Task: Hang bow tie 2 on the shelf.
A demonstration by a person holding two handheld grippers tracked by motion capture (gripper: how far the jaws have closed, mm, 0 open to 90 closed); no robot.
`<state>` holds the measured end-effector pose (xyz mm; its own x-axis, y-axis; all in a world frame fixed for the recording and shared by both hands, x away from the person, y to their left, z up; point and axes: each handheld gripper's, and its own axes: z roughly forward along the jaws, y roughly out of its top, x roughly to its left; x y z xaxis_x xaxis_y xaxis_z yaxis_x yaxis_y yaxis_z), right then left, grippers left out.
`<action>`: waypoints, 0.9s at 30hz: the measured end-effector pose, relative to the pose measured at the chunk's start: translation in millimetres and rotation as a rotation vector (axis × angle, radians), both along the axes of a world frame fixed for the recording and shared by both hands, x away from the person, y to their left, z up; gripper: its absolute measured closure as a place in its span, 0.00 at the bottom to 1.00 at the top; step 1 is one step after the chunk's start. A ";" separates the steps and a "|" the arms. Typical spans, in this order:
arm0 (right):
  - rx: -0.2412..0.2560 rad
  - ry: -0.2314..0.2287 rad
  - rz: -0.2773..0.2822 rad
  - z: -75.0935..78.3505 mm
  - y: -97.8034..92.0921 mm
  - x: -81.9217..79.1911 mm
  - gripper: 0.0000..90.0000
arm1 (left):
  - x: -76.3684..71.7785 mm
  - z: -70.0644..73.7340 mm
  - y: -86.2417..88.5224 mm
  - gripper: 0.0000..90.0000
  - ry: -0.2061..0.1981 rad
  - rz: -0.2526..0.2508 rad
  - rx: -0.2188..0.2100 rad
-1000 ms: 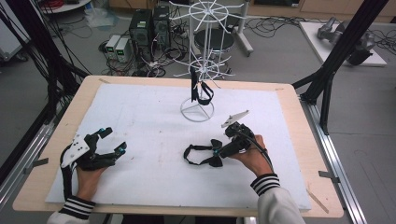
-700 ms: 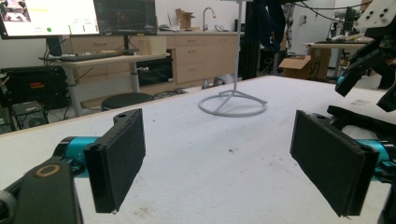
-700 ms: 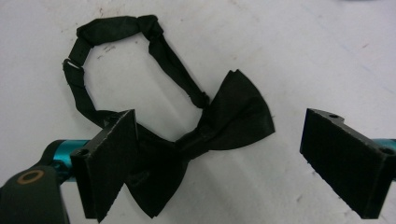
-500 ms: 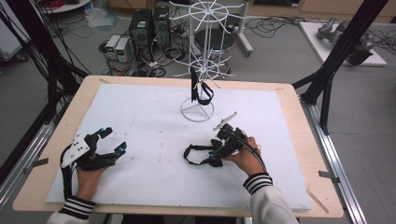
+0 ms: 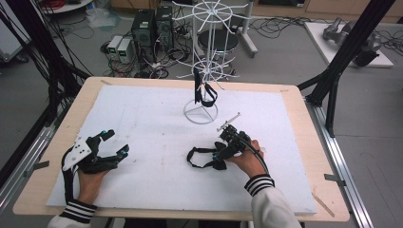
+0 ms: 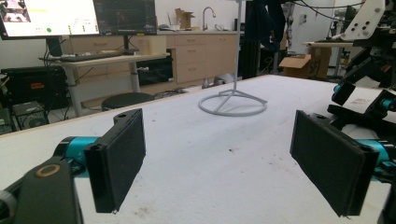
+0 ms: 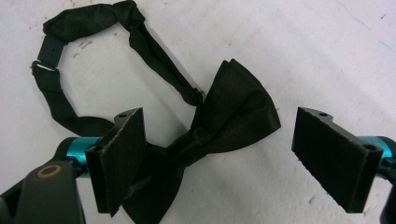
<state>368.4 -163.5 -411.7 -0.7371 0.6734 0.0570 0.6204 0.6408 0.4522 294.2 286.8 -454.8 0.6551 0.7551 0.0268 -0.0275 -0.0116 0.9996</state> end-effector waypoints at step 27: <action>-0.015 0.068 -0.059 -2.0 3.8 -1.1 0.46 | 0.0 -0.1 -0.4 0.21 -0.003 0.000 -0.001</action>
<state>367.3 -159.7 -413.7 -0.6907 0.7168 0.0954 0.6863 0.6083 0.3987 294.2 286.4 -454.8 0.6553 0.7548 0.0282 -0.0305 -0.0109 0.9995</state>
